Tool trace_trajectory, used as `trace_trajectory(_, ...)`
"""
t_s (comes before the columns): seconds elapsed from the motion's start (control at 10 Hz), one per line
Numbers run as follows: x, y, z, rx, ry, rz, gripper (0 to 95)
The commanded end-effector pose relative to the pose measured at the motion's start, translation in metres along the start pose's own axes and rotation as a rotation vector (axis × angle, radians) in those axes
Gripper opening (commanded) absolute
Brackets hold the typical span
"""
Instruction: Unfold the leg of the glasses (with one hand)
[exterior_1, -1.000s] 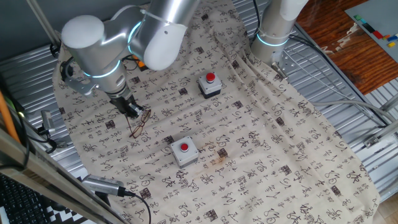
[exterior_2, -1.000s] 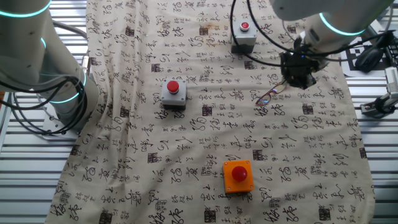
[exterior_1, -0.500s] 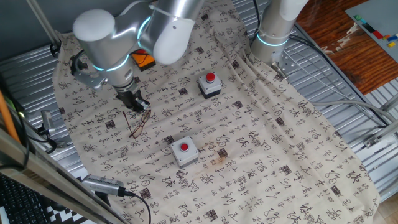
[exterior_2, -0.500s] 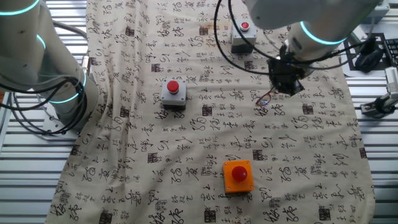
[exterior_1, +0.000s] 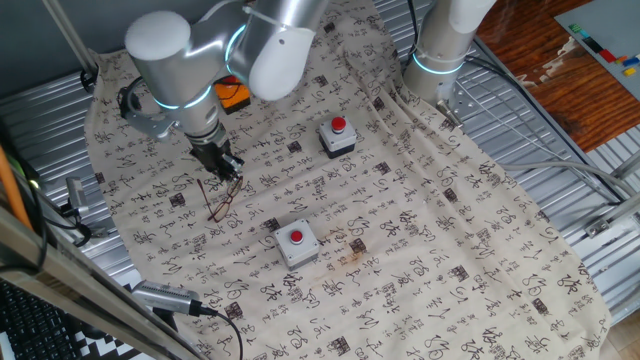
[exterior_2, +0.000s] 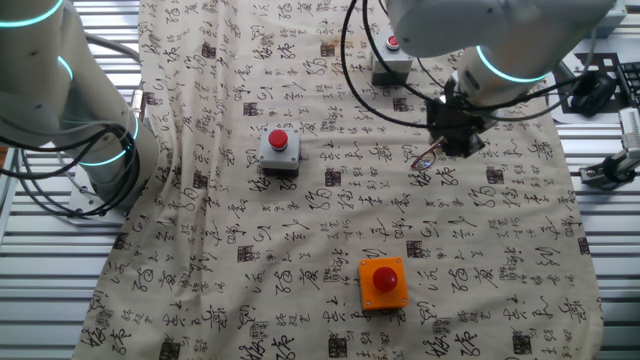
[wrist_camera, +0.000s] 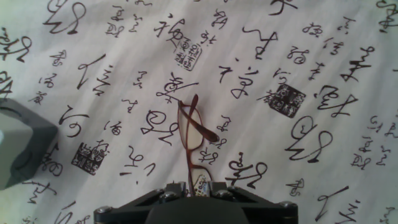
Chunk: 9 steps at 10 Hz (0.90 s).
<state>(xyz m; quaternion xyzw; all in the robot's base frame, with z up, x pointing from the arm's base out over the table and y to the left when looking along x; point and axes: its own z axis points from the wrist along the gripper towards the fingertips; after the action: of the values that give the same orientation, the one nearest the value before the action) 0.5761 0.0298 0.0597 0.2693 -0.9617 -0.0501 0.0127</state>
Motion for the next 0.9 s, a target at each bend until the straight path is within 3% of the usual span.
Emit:
trace_trajectory(0.1,-0.004,0.004,0.004,-0.001,-0.003,0.004,19.0)
trace_trajectory(0.9,-0.015,0.011,0.023,0.017,-0.033,-0.031,19.0)
